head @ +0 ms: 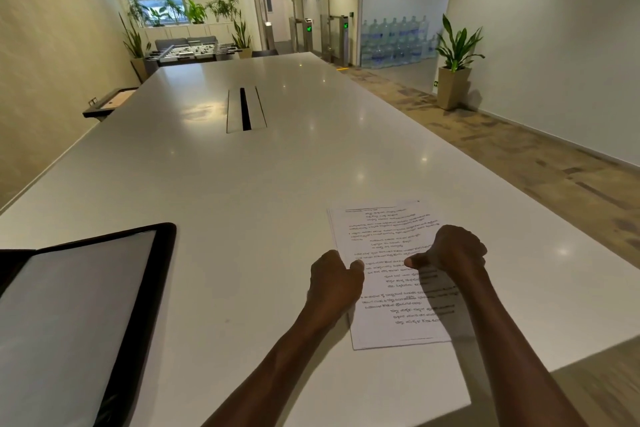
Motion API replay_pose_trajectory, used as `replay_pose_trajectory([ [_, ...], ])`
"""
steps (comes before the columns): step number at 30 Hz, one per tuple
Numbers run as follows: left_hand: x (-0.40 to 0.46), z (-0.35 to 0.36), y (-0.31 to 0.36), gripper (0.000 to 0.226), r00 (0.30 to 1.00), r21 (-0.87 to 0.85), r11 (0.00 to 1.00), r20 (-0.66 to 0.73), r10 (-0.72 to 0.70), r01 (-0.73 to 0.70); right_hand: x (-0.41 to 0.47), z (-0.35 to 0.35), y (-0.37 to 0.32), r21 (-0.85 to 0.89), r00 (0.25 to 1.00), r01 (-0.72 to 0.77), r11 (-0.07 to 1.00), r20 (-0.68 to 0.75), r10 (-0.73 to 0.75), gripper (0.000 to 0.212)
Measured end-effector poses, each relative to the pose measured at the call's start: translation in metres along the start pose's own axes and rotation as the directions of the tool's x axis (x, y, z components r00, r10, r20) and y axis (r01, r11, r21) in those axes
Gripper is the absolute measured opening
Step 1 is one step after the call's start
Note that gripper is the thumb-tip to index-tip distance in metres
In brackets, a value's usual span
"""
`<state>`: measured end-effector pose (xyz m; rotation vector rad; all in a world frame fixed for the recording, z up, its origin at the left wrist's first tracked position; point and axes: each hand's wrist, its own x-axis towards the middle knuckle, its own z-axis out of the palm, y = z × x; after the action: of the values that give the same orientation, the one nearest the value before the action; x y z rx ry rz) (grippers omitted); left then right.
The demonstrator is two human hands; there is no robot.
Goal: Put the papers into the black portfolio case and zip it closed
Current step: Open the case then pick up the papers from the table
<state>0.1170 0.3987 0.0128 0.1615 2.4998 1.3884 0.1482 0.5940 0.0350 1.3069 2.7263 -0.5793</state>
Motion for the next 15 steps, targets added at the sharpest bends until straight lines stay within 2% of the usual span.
replay_pose_trajectory([
  [3, 0.005, -0.004, -0.002, 0.025, 1.000, -0.006, 1.000, 0.003, -0.015, 0.015, 0.002, 0.000, -0.004, 0.012, 0.999, 0.036, 0.999, 0.029, -0.036, 0.064],
  [9, 0.004, -0.006, -0.002, 0.031, 1.000, 0.032, 0.999, -0.004, 0.017, -0.016, -0.001, 0.002, -0.007, 0.108, 0.990, 0.113, 0.988, 0.072, -0.122, 0.057],
  [11, 0.001, -0.005, -0.003, 0.033, 0.997, 0.045, 0.996, -0.012, 0.072, -0.071, 0.001, 0.004, -0.003, 0.202, 0.983, 0.134, 0.970, 0.094, -0.155, 0.054],
  [13, -0.004, -0.006, -0.005, 0.018, 0.989, 0.094, 0.984, 0.024, 0.148, -0.150, 0.000, 0.001, 0.000, 0.353, 0.976, 0.131, 0.926, 0.115, -0.183, 0.044],
  [15, -0.007, -0.005, -0.007, 0.024, 0.973, 0.165, 0.960, 0.086, 0.213, -0.225, 0.002, -0.003, 0.002, 0.474, 0.970, 0.083, 0.877, 0.164, -0.180, 0.040],
])
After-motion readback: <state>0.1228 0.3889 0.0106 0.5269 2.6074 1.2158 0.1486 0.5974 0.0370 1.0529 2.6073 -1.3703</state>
